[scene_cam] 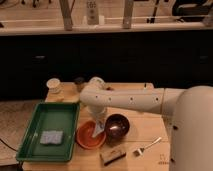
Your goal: Wipe red bowl with towel
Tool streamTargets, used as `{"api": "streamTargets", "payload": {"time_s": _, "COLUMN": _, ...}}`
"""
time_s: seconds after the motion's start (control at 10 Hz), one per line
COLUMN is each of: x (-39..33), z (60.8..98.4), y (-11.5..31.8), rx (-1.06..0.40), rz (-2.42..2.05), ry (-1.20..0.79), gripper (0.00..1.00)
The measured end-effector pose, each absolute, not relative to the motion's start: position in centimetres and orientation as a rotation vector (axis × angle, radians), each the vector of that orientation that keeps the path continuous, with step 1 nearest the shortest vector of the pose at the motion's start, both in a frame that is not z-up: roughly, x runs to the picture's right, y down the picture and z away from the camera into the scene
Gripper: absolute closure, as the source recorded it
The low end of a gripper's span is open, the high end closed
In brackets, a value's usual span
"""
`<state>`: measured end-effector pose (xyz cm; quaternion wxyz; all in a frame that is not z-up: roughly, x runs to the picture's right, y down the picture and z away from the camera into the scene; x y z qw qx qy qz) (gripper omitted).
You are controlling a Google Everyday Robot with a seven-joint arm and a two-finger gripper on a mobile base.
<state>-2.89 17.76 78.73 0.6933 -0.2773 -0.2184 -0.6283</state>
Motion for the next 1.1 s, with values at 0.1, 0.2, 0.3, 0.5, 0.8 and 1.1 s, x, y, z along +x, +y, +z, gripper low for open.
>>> {"api": "streamTargets", "payload": {"time_s": 0.1, "x": -3.9, "z": 78.6, "y": 17.3, "rx": -0.589, "rz": -1.399, "ry": -0.523, "gripper": 1.0}}
{"api": "streamTargets", "payload": {"time_s": 0.2, "x": -4.7, "z": 78.0, "y": 17.3, "rx": -0.558, "rz": -1.391, "ry": -0.559, "gripper": 1.0}}
{"api": "streamTargets", "payload": {"time_s": 0.3, "x": -5.4, "z": 77.4, "y": 17.3, "rx": -0.532, "rz": -1.384, "ry": -0.587, "gripper": 1.0}}
{"api": "streamTargets", "payload": {"time_s": 0.5, "x": -5.9, "z": 76.7, "y": 17.3, "rx": -0.501, "rz": -1.377, "ry": -0.622, "gripper": 1.0}}
{"api": "streamTargets", "payload": {"time_s": 0.8, "x": -6.1, "z": 76.7, "y": 17.3, "rx": -0.5, "rz": -1.38, "ry": -0.624, "gripper": 1.0}}
{"api": "streamTargets", "payload": {"time_s": 1.1, "x": -6.1, "z": 76.7, "y": 17.3, "rx": -0.5, "rz": -1.381, "ry": -0.625, "gripper": 1.0}}
